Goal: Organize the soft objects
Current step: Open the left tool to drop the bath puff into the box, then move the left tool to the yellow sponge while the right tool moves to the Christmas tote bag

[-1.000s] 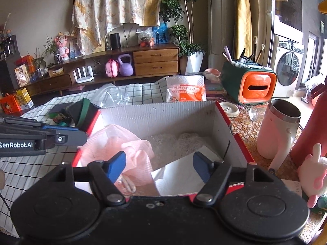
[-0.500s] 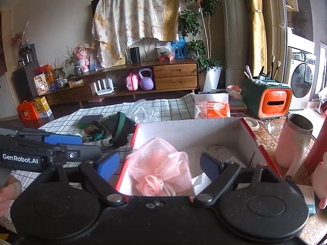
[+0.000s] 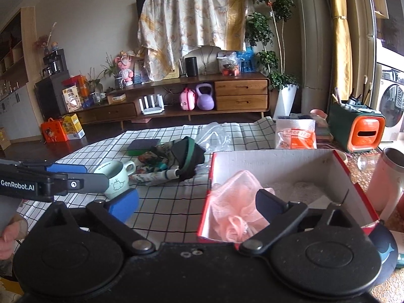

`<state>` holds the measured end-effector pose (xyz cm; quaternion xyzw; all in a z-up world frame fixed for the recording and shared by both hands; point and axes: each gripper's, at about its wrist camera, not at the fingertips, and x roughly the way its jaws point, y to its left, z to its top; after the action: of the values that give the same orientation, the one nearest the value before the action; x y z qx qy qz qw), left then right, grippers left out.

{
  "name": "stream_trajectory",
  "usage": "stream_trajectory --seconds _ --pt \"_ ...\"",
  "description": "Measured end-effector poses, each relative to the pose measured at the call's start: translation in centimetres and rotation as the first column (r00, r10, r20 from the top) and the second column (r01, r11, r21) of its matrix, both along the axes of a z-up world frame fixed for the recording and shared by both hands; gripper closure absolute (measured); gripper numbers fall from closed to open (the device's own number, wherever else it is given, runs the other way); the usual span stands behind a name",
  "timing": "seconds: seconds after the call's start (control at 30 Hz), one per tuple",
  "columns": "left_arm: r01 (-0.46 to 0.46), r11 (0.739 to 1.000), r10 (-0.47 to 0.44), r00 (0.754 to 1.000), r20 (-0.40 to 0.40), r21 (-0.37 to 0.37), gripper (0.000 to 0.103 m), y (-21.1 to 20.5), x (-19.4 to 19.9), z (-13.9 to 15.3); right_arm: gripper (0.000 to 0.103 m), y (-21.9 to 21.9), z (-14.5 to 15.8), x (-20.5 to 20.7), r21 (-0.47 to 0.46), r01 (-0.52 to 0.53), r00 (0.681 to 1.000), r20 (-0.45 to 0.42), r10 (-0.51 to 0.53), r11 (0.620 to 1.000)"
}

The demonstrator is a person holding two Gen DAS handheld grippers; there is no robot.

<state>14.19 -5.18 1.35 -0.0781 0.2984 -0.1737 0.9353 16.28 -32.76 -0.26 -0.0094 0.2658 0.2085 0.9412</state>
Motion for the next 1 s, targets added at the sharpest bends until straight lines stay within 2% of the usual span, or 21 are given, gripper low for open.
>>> stream_trajectory --seconds 0.2,0.43,0.57,0.8,1.0 --pt "-0.065 0.998 0.065 0.998 0.001 0.0 0.002 3.9 -1.0 0.1 0.003 2.2 0.2 0.0 -0.013 -0.033 0.999 -0.006 0.033 0.999" --pt "-0.134 0.991 0.133 0.991 0.021 0.018 0.001 8.9 -1.3 0.4 0.003 4.9 0.0 0.7 -0.036 -0.07 0.997 -0.021 0.069 0.997" --pt "-0.194 0.981 0.194 0.981 0.028 0.005 0.001 12.1 -0.8 0.5 0.003 6.6 -0.5 1.4 -0.041 -0.088 0.996 -0.038 0.086 0.995" --pt "-0.332 0.943 0.333 0.943 0.019 -0.02 0.0 17.1 1.3 -0.1 0.003 9.4 -1.8 2.9 -0.045 -0.109 0.991 -0.077 0.105 0.993" --pt "-0.406 0.911 0.4 0.913 -0.084 -0.072 0.001 21.0 4.8 -2.0 0.003 11.3 -3.3 4.7 -0.061 -0.092 0.991 -0.103 0.086 0.994"
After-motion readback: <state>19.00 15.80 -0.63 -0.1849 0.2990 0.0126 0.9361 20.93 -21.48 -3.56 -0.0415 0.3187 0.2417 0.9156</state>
